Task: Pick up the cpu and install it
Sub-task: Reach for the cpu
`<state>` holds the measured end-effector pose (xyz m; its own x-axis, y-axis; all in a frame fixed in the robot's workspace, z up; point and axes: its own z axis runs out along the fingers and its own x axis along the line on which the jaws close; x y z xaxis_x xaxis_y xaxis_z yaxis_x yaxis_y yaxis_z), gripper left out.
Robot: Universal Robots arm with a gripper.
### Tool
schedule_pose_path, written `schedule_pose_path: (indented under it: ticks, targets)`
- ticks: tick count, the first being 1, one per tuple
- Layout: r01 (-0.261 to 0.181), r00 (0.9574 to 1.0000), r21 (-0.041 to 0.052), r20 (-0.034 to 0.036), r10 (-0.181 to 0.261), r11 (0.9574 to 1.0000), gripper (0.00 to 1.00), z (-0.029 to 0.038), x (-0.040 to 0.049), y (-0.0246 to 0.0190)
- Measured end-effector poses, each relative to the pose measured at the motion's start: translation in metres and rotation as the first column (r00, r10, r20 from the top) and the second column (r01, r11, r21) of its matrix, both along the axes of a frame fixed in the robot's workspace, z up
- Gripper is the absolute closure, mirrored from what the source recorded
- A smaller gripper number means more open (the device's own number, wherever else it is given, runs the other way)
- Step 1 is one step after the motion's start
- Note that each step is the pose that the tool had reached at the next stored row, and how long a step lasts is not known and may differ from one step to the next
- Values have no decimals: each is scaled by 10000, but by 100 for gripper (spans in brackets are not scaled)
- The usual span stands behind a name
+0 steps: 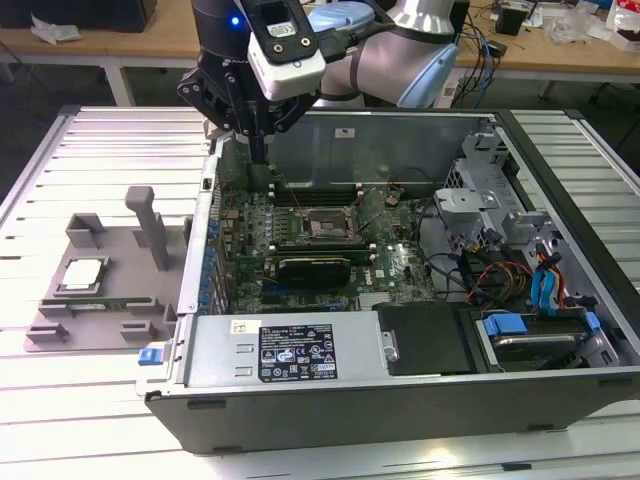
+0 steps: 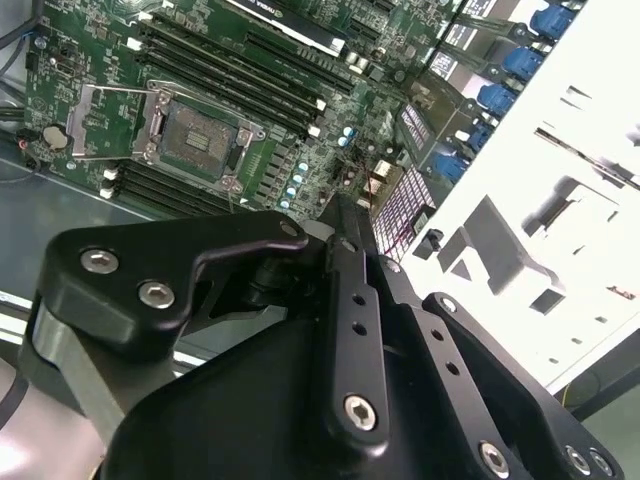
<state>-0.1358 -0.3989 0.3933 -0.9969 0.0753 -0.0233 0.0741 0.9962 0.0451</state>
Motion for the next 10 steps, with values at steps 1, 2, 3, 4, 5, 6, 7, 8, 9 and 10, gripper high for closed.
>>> schedule_pose_path:
  ticks: [1, 2, 3, 4, 5, 6, 7, 8, 9, 10]
  targets:
    - [1, 10000, 0, 0, -1, 10000, 89, 0, -10, 0]
    - [1, 10000, 0, 0, -1, 10000, 89, 0, -16, 0]
    - [0, 10000, -1, -1, 0, 10000, 89, 0, -21, 0]
    - [0, 10000, 0, 1, 0, 10000, 89, 0, -27, 0]
    - [0, 10000, 0, 0, 0, 10000, 89, 0, -34, 0]
    - [1, 10000, 0, -1, -1, 10000, 89, 0, -43, 0]
    - [1, 10000, -1, -1, -1, 10000, 89, 0, -59, 0]
    - [0, 10000, -1, 0, 0, 10000, 89, 0, -66, 0]
    - [1, 10000, -1, -1, -1, 10000, 89, 1, -78, 0]
    - [1, 10000, 0, 0, -1, 10000, 89, 0, -94, 0]
